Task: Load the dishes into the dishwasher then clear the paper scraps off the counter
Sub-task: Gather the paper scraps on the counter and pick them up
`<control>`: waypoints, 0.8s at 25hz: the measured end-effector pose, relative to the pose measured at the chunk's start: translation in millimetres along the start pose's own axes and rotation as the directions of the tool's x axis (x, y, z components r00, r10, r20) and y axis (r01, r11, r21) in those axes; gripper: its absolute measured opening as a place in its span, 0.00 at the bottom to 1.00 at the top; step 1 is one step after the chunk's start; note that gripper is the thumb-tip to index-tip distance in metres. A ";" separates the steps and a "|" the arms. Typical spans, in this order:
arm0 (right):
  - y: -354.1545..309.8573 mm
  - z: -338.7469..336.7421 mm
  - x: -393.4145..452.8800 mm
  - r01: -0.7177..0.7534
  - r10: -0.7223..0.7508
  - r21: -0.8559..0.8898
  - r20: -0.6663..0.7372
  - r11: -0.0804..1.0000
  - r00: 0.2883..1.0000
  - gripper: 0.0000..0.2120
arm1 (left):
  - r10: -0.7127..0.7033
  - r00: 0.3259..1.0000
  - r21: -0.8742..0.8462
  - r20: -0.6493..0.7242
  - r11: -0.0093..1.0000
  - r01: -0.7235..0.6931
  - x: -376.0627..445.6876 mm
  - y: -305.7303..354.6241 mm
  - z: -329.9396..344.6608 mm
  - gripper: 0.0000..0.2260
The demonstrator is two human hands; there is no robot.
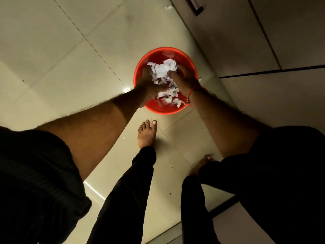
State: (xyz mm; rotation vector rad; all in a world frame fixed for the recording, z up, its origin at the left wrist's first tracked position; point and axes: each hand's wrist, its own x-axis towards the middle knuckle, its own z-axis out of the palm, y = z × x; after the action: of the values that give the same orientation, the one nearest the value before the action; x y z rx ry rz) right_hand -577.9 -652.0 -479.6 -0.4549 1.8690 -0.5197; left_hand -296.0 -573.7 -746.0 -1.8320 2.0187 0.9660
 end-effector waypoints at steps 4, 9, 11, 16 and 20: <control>3.9 -2.8 -13.3 -0.008 0.009 0.021 -0.067 1.000 0.998 0.22 | 0.087 0.989 0.058 -0.119 0.995 -0.080 -1.4 4.3 -7.7 0.16; 9.3 -7.2 -41.5 0.034 -0.017 0.104 -0.166 0.994 0.986 0.17 | 0.136 0.989 -0.031 -0.057 0.990 -0.138 -9.0 10.5 -17.0 0.23; 8.0 -7.9 -56.3 0.060 -0.035 0.133 -0.183 0.989 0.983 0.16 | 0.200 0.979 -0.083 -0.048 0.976 -0.204 7.1 27.8 -52.1 0.21; 0.6 -15.2 -109.9 0.115 -0.071 0.220 -0.198 0.969 0.978 0.15 | 0.223 0.974 -0.308 -0.050 0.924 -0.227 -78.2 184.1 -242.7 0.26; 2.5 -37.7 -188.6 0.171 -0.112 0.268 -0.220 0.948 0.969 0.16 | 0.322 0.942 -0.416 -0.091 0.848 -0.330 -161.7 222.4 -302.8 0.28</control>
State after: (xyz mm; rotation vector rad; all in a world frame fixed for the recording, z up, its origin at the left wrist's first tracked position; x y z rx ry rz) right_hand -550.2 -542.9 -323.5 -0.3543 1.9225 -0.9502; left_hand -405.1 -634.8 -356.5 -1.7117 2.3217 1.6057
